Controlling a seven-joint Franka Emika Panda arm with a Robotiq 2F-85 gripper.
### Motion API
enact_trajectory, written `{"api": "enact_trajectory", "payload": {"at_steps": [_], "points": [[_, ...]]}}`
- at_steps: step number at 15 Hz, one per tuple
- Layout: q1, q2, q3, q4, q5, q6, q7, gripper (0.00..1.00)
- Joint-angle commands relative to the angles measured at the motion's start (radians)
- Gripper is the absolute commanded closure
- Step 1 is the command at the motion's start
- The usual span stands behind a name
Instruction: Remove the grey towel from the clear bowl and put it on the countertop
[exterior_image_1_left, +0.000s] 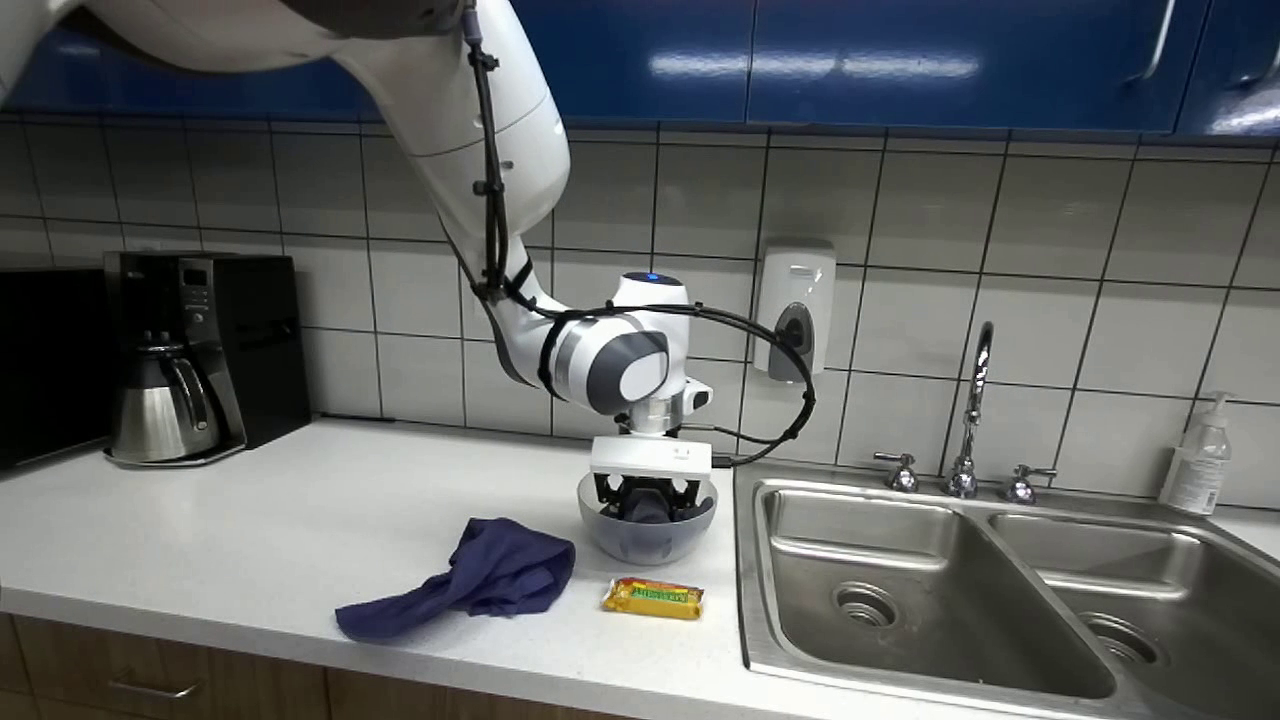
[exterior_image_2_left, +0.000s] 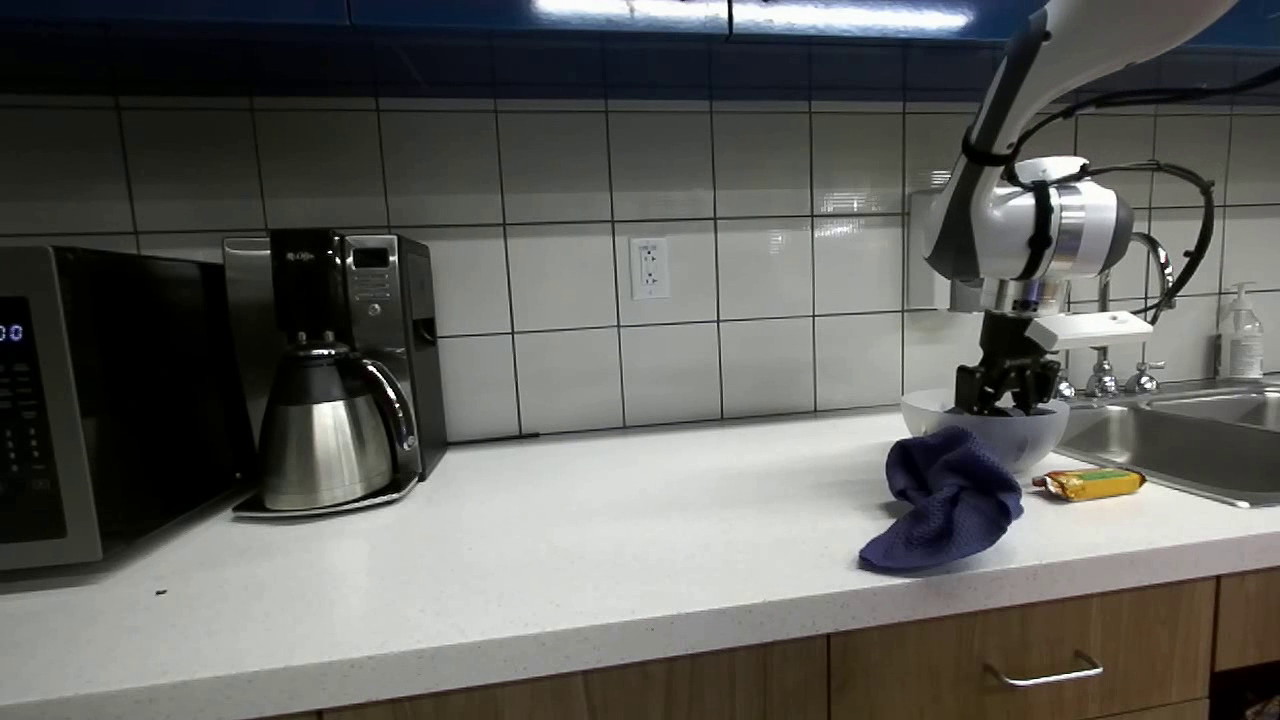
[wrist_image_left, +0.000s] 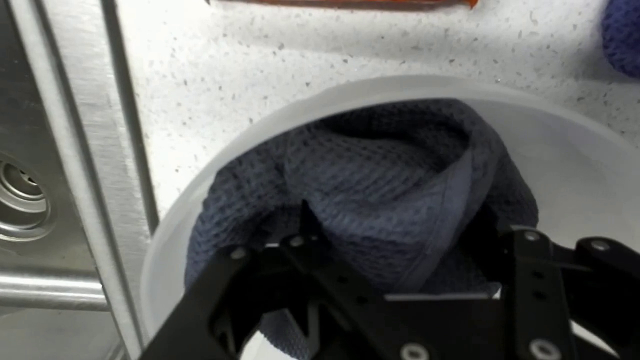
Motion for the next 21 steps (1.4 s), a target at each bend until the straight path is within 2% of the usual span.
{"api": "enact_trajectory", "payload": {"at_steps": [1, 6, 7, 13, 21], "points": [[-0.044, -0.003, 0.038, 0.024, -0.023, -0.032, 0.013, 0.6], [-0.074, -0.012, 0.061, 0.018, -0.004, -0.025, -0.002, 0.97], [-0.08, -0.013, 0.065, 0.017, -0.002, -0.025, -0.003, 1.0], [-0.09, -0.059, 0.07, -0.026, -0.005, -0.01, 0.001, 0.97], [-0.072, -0.215, 0.062, -0.148, 0.002, 0.022, -0.005, 0.97]]}}
